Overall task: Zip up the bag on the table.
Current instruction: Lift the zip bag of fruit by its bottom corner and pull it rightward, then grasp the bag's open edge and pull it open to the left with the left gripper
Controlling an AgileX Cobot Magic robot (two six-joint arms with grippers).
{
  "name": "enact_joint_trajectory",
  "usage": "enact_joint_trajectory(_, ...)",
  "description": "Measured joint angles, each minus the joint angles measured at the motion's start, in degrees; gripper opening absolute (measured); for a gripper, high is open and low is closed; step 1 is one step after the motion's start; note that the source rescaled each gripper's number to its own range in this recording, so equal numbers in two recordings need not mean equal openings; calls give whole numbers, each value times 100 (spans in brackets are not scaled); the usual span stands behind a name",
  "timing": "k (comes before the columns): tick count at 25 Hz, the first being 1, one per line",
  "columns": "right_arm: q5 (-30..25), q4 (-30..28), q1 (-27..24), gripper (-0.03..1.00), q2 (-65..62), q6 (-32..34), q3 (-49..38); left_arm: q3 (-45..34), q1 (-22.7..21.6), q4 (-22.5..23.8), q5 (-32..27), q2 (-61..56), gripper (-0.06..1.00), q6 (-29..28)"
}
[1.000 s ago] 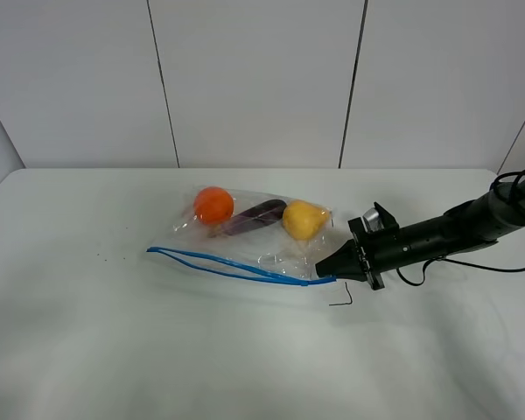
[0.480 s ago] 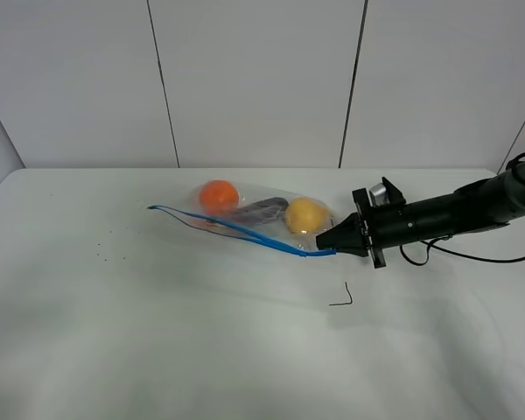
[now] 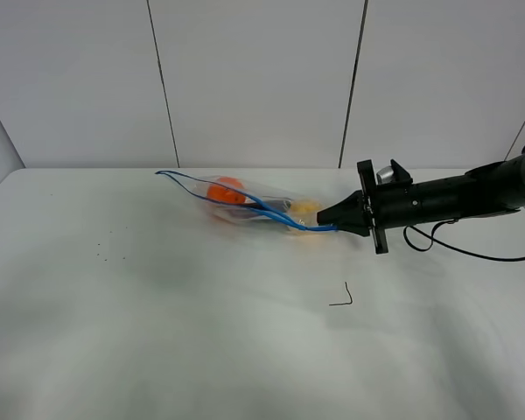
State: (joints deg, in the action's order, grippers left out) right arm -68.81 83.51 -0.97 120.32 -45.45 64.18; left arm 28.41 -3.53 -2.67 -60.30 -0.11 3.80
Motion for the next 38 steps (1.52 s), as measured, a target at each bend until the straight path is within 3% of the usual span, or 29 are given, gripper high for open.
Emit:
enact_joint_trajectory(12,-4,411,0,0,-64,524,0,0,0,0,0,0,96,0)
enact_joint_trajectory(38,-4,573,0,0,-96,736,0,0,0,-1,0,0,96,0)
